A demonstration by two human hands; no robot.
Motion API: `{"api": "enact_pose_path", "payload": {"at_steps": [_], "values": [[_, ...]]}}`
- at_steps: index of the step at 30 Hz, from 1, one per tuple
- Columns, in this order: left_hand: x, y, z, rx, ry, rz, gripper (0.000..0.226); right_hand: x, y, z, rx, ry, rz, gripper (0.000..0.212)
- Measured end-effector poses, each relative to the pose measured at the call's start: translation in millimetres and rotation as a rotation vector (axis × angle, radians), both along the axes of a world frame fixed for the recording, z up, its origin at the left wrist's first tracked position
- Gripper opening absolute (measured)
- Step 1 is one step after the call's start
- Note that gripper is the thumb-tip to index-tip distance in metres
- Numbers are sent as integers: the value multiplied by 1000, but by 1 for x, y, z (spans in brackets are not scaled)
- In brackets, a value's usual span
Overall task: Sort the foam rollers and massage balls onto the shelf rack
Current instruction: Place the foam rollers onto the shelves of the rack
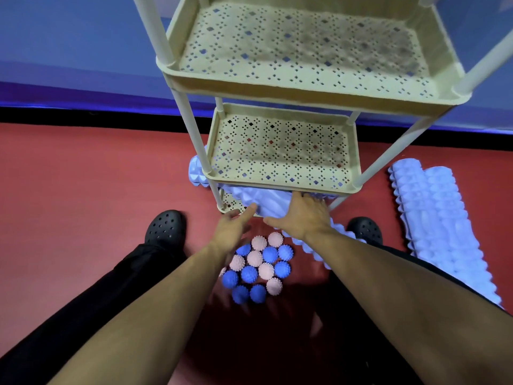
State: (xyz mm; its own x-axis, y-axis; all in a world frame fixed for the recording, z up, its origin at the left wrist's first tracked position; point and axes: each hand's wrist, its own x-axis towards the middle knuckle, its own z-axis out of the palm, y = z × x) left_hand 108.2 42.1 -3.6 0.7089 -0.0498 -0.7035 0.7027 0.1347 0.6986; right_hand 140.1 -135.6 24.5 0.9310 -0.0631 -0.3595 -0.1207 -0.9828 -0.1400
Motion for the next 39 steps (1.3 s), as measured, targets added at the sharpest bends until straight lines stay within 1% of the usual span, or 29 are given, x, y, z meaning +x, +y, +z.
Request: {"api": "enact_pose_path", "payload": {"at_steps": [1, 3, 4, 6, 9, 11, 13, 15, 16, 18, 20, 22, 24, 25, 26, 27, 29, 31, 33, 34, 35, 36, 39], "values": [[3, -7, -2, -57, 15, -2, 51, 1, 3, -1, 20, 1, -3, 105], [8, -19, -7, -142, 48, -16, 60, 1, 7, -4, 48, 2, -7, 103], [10, -24, -9, -172, 50, -19, 64, 0, 9, -6, 57, 6, -11, 101], [14, -35, -14, -218, 18, 0, 66, -1, 8, -8, 103, 39, -25, 96], [16, -45, -18, -211, -35, 111, 56, -5, -4, -7, 279, 92, -81, 92], [17, -46, -18, -220, -44, 167, 48, -14, -20, -5, 350, 70, -120, 90], [19, -46, -18, -233, -44, 180, 49, -33, -39, -5, 354, 32, -230, 90], [21, -47, -17, -222, -47, 196, 50, -56, -59, -6, 377, 17, -399, 84], [23, -48, -17, -217, -50, 211, 49, -66, -67, -7, 468, 11, -502, 79], [25, -50, -17, -225, -49, 240, 50, -83, -80, -8, 806, -14, -733, 61], [27, -49, -18, -236, -42, 236, 50, -96, -83, -9, 1102, 92, -939, 50], [28, -44, -19, -233, -47, 191, 49, -103, -83, -15, 1270, 169, -1077, 52], [27, -32, -19, -229, -51, 108, 50, -103, -80, -20, 1404, 155, -1129, 45], [25, -23, -19, -216, -54, 39, 55, -101, -78, -21, 1463, 142, -1134, 42], [23, -12, -19, -182, -51, -49, 65, -99, -78, -21, 1503, 121, -1126, 42], [20, 0, -19, -126, -39, -138, 80, -96, -77, -20, 1524, 99, -1112, 43], [14, 31, -18, 88, -10, -245, 106, -90, -79, -19, 1519, 47, -1080, 49], [13, 65, -15, 330, -67, -215, 115, -83, -81, -20, 1487, -10, -1049, 50], [22, 96, -4, 488, -192, -72, 131, -76, -82, -20, 1462, -44, -1051, 59], [30, 108, 1, 530, -247, -24, 140, -74, -84, -20, 1456, -55, -1042, 62], [41, 118, 6, 553, -285, -29, 147, -71, -85, -20, 1455, -63, -1027, 63], [52, 125, 12, 565, -305, -85, 151, -69, -86, -20, 1454, -68, -1010, 63], [80, 132, 24, 554, -335, -304, 149, -65, -88, -19, 1441, -65, -968, 57]]}}
